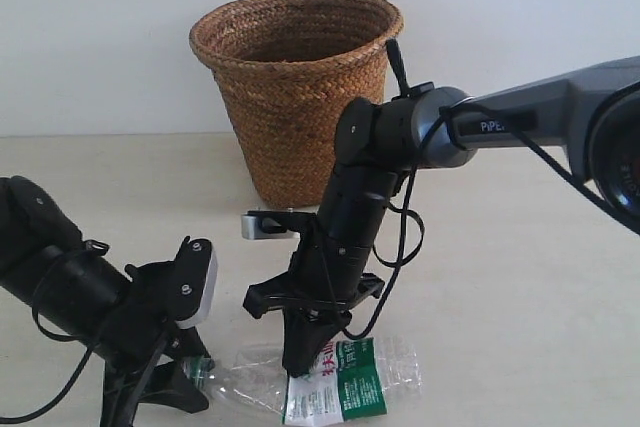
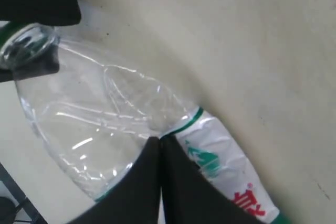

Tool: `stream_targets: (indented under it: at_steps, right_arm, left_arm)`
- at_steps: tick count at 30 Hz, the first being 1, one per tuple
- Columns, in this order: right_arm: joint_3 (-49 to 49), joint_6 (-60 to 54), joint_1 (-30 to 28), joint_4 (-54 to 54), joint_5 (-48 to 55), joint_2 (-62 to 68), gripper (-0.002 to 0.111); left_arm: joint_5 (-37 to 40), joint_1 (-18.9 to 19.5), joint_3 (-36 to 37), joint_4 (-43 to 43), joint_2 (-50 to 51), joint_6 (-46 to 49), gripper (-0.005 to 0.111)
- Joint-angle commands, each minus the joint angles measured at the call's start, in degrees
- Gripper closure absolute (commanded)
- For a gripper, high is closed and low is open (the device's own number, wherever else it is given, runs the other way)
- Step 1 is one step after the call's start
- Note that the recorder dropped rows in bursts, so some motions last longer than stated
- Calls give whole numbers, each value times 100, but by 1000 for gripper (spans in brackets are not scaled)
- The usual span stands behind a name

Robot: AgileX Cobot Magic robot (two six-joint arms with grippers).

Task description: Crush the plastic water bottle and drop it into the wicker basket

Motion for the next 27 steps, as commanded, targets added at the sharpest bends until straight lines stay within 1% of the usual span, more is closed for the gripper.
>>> stream_targets:
  at_steps: [1, 7, 12, 17, 23, 27]
  right_arm:
    - [140, 6, -99, -1335, -108, 237, 108]
    - [140, -6, -99, -1158, 75, -644, 108]
    - [140, -125, -99, -478, 75, -1144, 108]
    - [253, -210, -64, 154, 75, -1147, 108]
    - [319, -210, 235, 196, -264, -1147, 108]
    - [319, -210, 256, 83, -357, -1147, 108]
  left_arm:
    - [-237, 15, 5, -81, -38, -76, 102]
    - [-261, 15, 5, -81, -38, -75, 102]
    - [-247, 15, 5, -81, -38, -75, 102]
    - [-247, 15, 5, -127, -38, -75, 102]
    - [-272, 15, 5, -126, -38, -75, 102]
    - [-262, 15, 5, -157, -38, -75, 102]
